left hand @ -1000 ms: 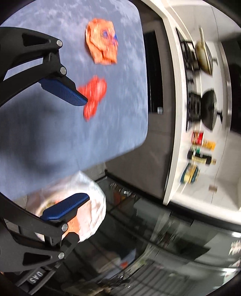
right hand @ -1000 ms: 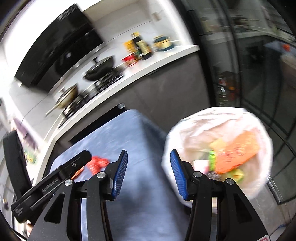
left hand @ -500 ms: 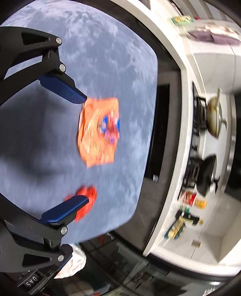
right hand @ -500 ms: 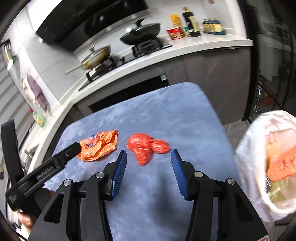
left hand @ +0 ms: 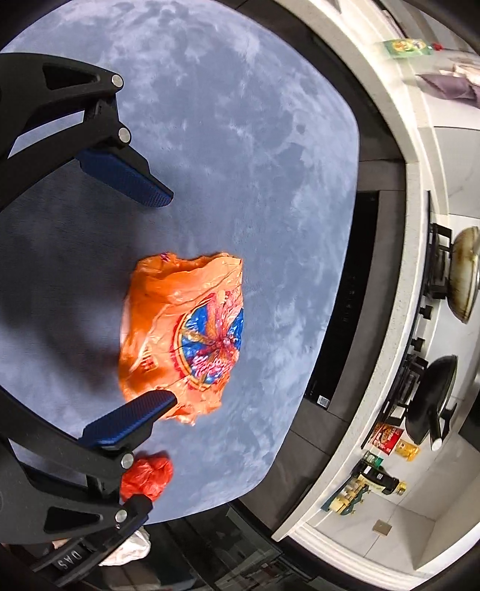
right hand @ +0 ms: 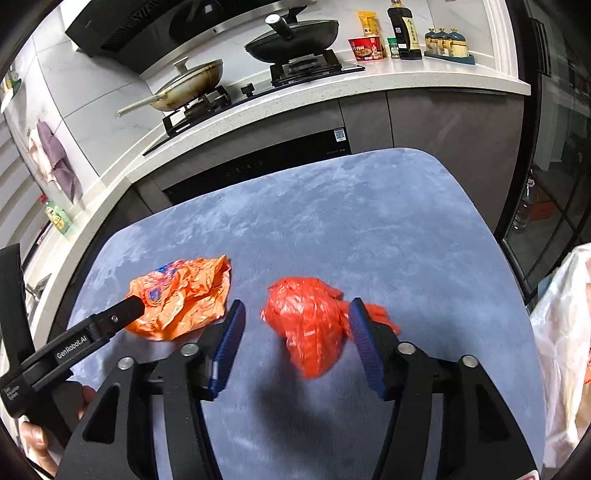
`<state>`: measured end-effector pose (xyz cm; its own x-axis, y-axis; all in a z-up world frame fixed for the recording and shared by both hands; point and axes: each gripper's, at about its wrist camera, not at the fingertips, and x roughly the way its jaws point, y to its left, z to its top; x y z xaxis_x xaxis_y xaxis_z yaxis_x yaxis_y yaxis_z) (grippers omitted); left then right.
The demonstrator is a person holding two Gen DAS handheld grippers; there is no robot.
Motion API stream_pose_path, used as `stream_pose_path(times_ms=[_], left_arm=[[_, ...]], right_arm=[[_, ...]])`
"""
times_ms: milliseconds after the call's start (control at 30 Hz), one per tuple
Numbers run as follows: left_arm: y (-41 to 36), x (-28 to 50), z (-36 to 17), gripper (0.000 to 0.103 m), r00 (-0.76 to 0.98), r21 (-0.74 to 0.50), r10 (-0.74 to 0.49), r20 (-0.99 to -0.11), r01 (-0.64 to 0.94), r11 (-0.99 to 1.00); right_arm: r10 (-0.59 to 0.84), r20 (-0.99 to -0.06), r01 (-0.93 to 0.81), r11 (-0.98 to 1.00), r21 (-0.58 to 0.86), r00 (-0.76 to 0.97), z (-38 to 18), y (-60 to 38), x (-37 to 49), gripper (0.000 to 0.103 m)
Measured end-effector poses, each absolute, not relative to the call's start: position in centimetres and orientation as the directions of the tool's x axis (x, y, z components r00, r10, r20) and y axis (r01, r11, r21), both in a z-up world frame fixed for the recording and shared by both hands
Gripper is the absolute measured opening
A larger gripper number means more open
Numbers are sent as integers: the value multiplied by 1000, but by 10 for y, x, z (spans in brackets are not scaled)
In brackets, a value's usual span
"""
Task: Collect trash
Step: 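Grasp the red plastic bag with the right tool while the left tool grasps the orange snack bag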
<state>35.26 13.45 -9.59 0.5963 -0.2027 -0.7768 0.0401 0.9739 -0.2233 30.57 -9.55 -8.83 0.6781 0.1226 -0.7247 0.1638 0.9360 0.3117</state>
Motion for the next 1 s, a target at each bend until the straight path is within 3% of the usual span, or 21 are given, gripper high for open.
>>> stream_pose_path(times_ms=[167,267,333,367,433,533,1000], left_arm=[[134,368,-109,95,574,-264,-234,-785,33,964],[129,370,-113,89,576,-260,-234,-783,38,965],[125,370,-113,77,575,-247,-231,-785,51,968],[124,370,-113,72,572,-247,-235,-786,59,967],[121,368,-112,49,572,-240,-236,-786,70,968],[118,365,-107,33,565,-265,-268,-780,89,960],[82,299,-41,29,621,-277,-355,-699,223,935]], right_arm=[[112,-746,169,942,290,657,-102,-94,318,61],[104,-752,170,945,278,651,-107,-92,321,61],[94,-753,172,948,266,651,-110,-93,321,60],[87,-757,177,949,261,648,-112,-93,322,54],[85,-762,183,948,259,642,-113,-94,322,45],[105,-758,187,939,289,644,-112,-99,318,36],[115,-653,206,896,393,749,-52,-143,241,35]])
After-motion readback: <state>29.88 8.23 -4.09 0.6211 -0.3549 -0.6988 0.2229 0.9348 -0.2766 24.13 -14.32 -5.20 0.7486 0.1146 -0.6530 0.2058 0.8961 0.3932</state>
